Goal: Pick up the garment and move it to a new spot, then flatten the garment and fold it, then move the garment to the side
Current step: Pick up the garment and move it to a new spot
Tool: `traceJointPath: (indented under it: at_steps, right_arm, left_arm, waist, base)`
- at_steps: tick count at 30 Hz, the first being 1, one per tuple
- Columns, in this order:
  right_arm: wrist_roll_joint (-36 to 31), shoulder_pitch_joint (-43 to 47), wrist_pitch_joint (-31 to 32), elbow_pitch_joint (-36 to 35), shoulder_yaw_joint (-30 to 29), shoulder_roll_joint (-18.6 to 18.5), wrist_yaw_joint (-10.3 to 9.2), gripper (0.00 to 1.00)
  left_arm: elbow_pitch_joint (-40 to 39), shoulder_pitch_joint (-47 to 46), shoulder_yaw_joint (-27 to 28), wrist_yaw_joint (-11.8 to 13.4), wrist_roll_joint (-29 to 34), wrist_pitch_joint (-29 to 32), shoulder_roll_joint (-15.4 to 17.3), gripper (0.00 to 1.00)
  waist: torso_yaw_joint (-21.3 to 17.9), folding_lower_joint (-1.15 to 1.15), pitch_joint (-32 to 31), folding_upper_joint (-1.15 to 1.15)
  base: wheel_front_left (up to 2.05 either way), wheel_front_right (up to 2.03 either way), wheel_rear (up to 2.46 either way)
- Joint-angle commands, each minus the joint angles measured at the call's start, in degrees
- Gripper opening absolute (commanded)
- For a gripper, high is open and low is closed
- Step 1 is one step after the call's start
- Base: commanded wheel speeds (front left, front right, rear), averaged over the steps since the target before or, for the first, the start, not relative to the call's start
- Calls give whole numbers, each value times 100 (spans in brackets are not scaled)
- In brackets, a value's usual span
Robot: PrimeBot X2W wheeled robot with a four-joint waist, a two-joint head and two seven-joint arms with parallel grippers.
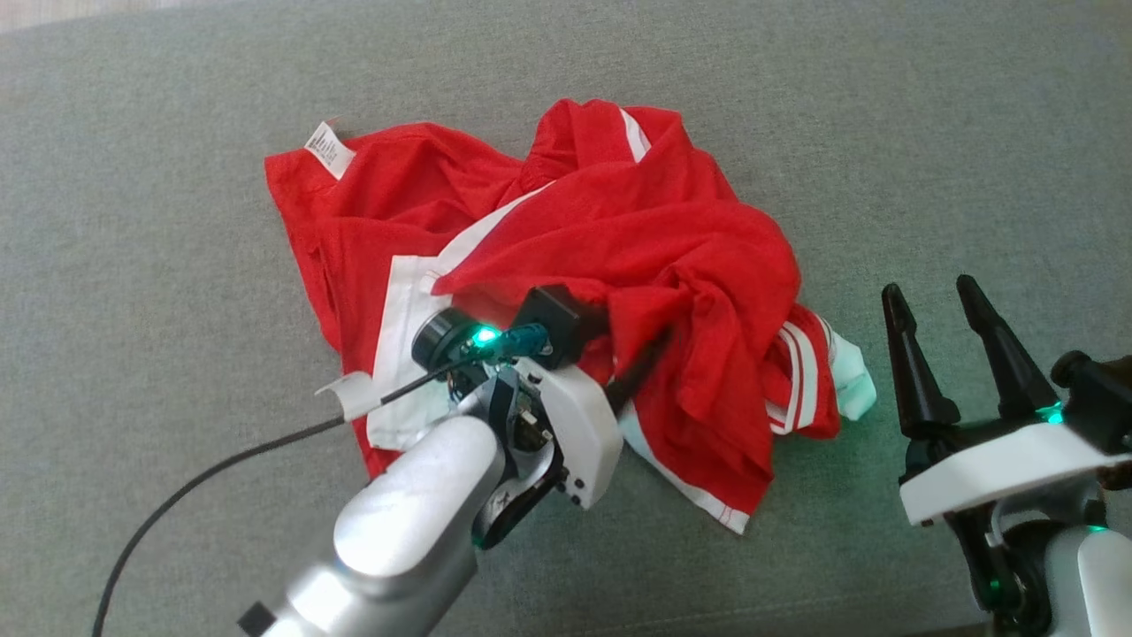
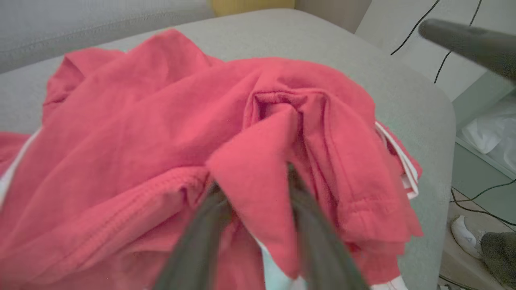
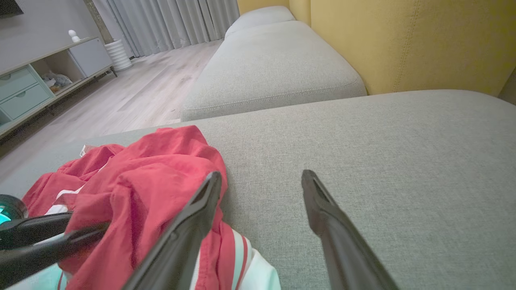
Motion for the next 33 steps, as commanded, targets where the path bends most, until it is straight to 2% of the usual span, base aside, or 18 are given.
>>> traceJointPath:
  at_steps: [1,6,12,16,24,25,29,33]
  right_arm:
    - [27,-167,-81,-179,120,-88,-3,100]
    - [43,-157,-98,-94,96,-61,-3,100]
    - [22,-90,-84,-49,21,-12,-3,100]
    - [26,-9,-71,-37,-31,37,-3,100]
    - [24,94,-28,-67,-75,104,-3,100]
    - [24,94,-28,-67,-75,104,-3,100]
    - [14,64,0,-138,-101,113,-3,100]
    - [7,6,44,-200,-98,68,-3,100]
  left_arm:
    - [-200,-352,122,-35,9,-112,-35,0]
    - [-451,-573,224,4,168,-632,-12,0]
    - [-1239,-918,719,395,470,-1120,341,0]
    - [-1902,-1212,1234,725,655,-1102,795,0]
    - [-2938,-1169,2511,1405,685,-450,2018,0]
    - [-2938,-1169,2511,1405,685,-450,2018,0]
    - [-3053,-594,3189,1690,435,-247,2547,0]
    - [-2645,256,3830,1900,-10,-397,2735,0]
  waist:
    - [11,-1,-16,0]
    - [81,-1,-155,0]
    - [210,-1,-367,0]
    - [346,-1,-485,0]
    - [664,-1,-540,0]
    - [664,-1,-540,0]
    - [799,-1,-405,0]
    - [885,-1,-234,0]
  base:
    - [0,0,0]
    - [0,0,0]
    - [0,0,0]
    - [0,0,0]
    - [0,0,0]
    - [0,0,0]
    - [0,0,0]
    - [0,0,0]
